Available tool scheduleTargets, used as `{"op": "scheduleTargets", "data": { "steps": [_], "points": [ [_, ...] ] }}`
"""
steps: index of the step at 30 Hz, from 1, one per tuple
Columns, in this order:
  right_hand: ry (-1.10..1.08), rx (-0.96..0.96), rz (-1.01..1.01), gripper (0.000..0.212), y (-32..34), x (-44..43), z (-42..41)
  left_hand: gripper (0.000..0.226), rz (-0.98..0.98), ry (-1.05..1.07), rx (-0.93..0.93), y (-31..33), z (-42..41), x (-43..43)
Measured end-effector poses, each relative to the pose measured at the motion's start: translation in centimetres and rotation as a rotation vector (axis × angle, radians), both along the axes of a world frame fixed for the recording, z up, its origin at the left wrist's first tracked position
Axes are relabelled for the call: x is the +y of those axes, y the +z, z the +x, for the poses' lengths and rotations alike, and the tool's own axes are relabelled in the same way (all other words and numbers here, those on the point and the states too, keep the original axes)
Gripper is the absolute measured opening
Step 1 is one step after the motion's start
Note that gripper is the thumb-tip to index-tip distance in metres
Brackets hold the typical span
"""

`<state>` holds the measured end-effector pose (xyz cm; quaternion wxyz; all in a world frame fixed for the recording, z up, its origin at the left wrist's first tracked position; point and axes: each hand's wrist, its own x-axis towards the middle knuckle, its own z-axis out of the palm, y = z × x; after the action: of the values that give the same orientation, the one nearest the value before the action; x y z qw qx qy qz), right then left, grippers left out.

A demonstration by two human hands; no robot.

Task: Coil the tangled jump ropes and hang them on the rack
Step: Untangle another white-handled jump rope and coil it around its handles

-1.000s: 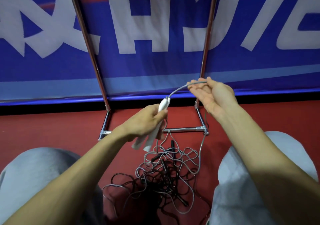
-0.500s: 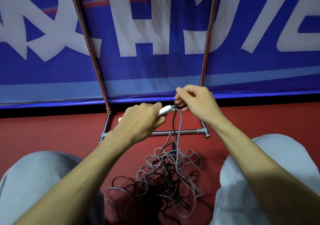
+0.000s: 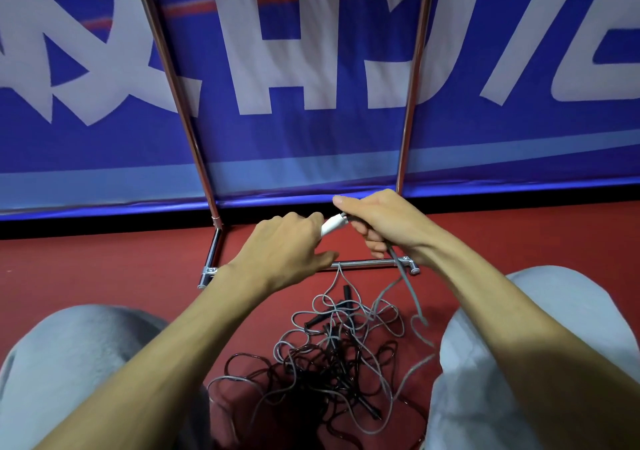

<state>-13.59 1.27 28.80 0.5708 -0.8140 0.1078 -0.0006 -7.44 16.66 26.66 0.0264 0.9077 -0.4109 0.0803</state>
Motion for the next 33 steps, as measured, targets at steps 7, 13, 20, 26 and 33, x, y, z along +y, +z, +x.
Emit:
{"op": "scheduleTargets", "data": {
  "steps": [7,13,20,26,33],
  "points": [
    [0.048,-0.006,-0.046,0.036,-0.5,0.1,0.0,0.041,-0.088,0.014,0.169,-0.6,0.1,0.1],
    [-0.257,-0.13,0.275,0.035,-0.3,-0.7,0.8,0.027,-0.435,-0.034,0.404,-0.6,0.2,-0.5],
    [-0.421,-0.29,0.376,0.037,0.1,-1.7,0.4,0.026,-0.516,0.051,0.382,-0.5,0.1,-0.4],
    [-0.457,-0.353,0.289,0.046,0.5,-1.4,0.4,0.042,-0.526,0.064,0.265,-0.1,0.0,-0.6],
    [-0.238,-0.326,0.032,0.05,0.5,-1.0,0.5,0.042,-0.827,0.188,0.557,1.1,0.5,-0.9]
  ]
}}
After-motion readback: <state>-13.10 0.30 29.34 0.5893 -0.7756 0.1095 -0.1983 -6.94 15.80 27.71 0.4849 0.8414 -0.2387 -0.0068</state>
